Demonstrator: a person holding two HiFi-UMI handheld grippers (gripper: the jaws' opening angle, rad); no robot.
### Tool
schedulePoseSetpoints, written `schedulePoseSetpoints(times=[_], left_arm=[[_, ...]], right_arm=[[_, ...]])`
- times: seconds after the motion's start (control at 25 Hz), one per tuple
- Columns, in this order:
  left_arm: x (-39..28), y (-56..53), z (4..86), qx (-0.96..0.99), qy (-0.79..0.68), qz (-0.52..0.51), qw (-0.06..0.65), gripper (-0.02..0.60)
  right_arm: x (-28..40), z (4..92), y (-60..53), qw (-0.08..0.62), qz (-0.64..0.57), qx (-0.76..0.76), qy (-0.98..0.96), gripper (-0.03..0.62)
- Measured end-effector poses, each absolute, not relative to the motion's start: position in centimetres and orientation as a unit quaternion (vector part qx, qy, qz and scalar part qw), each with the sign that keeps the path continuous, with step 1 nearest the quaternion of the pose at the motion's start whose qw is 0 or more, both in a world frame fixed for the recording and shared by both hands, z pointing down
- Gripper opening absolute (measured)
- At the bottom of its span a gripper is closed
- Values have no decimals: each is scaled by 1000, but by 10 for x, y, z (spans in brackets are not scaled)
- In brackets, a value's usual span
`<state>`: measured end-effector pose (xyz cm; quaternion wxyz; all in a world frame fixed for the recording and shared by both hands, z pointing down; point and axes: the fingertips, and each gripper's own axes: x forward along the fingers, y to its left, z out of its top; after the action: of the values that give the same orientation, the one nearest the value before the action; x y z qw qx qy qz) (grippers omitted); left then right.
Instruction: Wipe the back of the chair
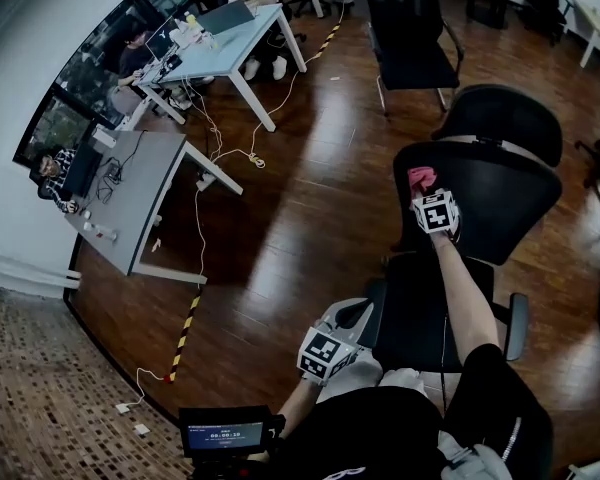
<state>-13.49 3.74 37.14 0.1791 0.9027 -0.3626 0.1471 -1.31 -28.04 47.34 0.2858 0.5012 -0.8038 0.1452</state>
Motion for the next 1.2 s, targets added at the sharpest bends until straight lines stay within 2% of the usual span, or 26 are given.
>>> schedulePoseSetpoints(times=[0.2, 0.4, 0.84, 1.2], left_arm=[[-128, 41, 368, 903, -361, 151, 179, -6], [-126, 41, 371, 900, -364, 156, 180, -6], [-98, 42, 374, 901, -356, 169, 179, -6], [-55, 47, 376, 907, -331, 182, 185, -6]], right_arm=[[-36, 478, -275, 287, 145, 448, -834, 41], [-29, 484, -277, 283, 149, 446, -836, 42], [22, 490, -267, 272, 166, 454, -832, 44], [94, 497, -256, 262, 181, 478, -818, 48]])
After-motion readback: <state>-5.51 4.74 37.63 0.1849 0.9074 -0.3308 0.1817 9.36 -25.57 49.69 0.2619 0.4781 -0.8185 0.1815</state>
